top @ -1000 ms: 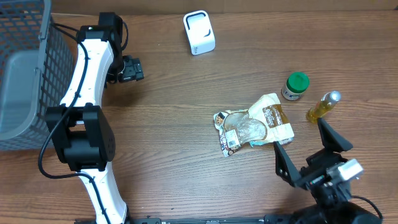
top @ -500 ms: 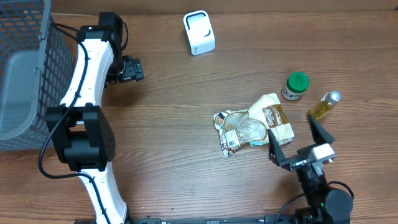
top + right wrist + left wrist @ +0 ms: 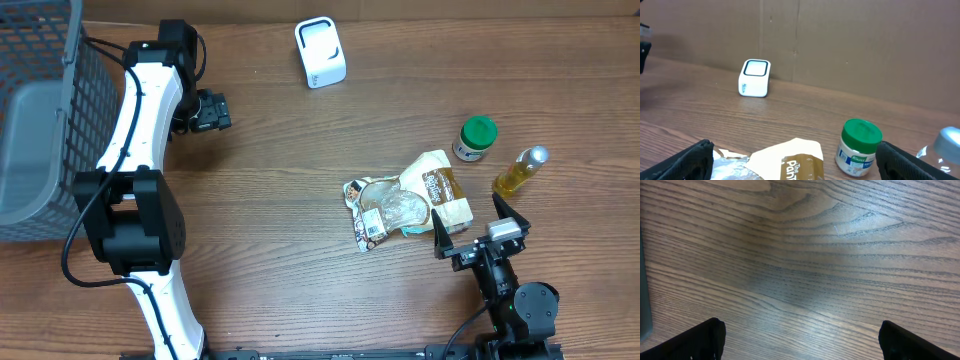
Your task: Scan the item barcode
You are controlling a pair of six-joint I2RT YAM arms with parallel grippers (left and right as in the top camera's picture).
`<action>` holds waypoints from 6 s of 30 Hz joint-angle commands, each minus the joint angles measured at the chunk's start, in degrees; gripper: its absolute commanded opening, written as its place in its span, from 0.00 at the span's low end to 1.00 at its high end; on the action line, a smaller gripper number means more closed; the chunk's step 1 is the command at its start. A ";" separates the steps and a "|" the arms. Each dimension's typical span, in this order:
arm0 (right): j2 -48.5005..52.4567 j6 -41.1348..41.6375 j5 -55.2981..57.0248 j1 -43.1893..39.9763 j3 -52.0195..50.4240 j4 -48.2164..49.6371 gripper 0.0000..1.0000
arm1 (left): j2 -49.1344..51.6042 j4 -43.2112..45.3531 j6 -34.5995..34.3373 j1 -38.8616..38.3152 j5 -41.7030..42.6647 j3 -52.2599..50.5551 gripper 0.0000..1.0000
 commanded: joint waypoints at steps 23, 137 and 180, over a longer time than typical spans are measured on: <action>-0.52 -2.80 -0.15 3.45 -0.61 0.42 1.00 | -1.29 -0.09 -0.79 0.00 -0.57 0.13 1.00; -0.52 -2.80 -0.15 3.45 -0.61 0.42 1.00 | -39.65 20.39 -0.39 -19.45 0.57 -38.82 1.00; -0.52 -2.80 -0.15 3.45 -0.61 0.42 1.00 | -59.69 56.74 -1.01 -9.92 0.33 -84.08 0.99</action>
